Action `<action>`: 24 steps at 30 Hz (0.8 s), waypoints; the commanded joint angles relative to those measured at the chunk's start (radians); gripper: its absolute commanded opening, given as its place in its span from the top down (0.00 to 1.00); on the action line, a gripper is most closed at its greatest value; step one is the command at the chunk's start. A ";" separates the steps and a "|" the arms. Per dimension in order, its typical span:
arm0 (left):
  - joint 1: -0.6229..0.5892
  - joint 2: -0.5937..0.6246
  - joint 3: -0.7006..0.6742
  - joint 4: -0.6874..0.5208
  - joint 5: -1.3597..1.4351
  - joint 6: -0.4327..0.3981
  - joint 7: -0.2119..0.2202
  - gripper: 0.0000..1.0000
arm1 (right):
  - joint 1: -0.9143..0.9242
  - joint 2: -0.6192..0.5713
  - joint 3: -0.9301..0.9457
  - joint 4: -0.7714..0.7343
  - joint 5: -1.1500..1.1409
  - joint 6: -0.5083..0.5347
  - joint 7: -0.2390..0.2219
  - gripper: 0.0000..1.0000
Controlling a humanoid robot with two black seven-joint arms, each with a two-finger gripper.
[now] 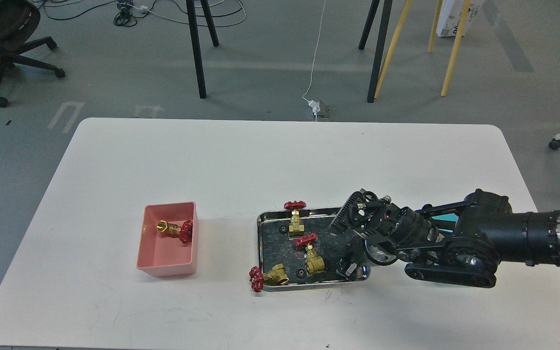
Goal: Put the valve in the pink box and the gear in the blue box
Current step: 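Lower the right gripper onto a dark gear and grasp it, then lift the gear and carry it over the blue box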
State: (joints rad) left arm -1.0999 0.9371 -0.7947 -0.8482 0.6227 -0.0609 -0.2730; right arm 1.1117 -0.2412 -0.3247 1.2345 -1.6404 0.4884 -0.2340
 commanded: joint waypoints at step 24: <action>0.002 0.006 0.005 -0.002 0.002 -0.020 0.002 0.01 | 0.054 -0.587 0.303 0.157 0.200 0.000 -0.022 0.92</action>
State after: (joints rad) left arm -1.0974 0.9520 -0.7886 -0.8484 0.6228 -0.0817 -0.2713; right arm 1.1809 -0.6932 -0.0156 1.3260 -1.4620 0.4887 -0.2573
